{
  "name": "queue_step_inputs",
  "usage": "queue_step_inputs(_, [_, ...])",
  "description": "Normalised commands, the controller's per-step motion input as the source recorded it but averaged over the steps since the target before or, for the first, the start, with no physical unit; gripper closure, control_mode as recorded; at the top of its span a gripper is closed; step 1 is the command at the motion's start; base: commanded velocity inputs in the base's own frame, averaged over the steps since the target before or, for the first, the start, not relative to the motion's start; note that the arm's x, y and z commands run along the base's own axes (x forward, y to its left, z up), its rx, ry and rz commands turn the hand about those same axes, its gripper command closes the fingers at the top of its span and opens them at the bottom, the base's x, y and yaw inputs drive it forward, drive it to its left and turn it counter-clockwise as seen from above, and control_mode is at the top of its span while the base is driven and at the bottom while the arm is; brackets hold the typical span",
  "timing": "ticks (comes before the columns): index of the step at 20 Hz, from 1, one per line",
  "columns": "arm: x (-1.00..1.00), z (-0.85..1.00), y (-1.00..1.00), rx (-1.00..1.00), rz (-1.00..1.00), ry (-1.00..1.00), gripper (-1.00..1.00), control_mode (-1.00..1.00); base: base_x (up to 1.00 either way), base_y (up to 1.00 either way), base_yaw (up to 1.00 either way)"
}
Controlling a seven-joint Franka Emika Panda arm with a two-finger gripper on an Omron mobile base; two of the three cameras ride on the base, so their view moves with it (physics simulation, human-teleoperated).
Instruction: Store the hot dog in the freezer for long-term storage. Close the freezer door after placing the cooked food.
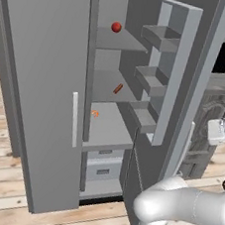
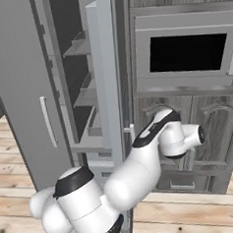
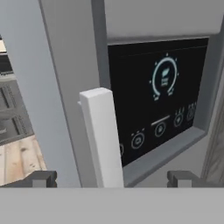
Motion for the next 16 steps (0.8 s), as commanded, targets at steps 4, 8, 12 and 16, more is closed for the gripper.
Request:
queue_step_inputs(4, [0.0, -0.32, 0.37, 0.03, 0.05, 0.01, -1.0, -1.0, 0.0, 0.0, 0.0])
queue_step_inputs(8, [0.0, -0.09, 0.32, 0.0, 0.04, 0.0, -1.0, -1.0, 0.0, 0.0, 0.0])
queue_step_inputs(12, [0.0, 0.0, 0.18, 0.0, 0.01, 0.0, -1.0, -1.0, 0.0, 0.0, 0.0])
queue_step_inputs(16, [0.0, 0.0, 0.22, 0.0, 0.04, 0.0, -1.0, -1.0, 0.0, 0.0, 0.0])
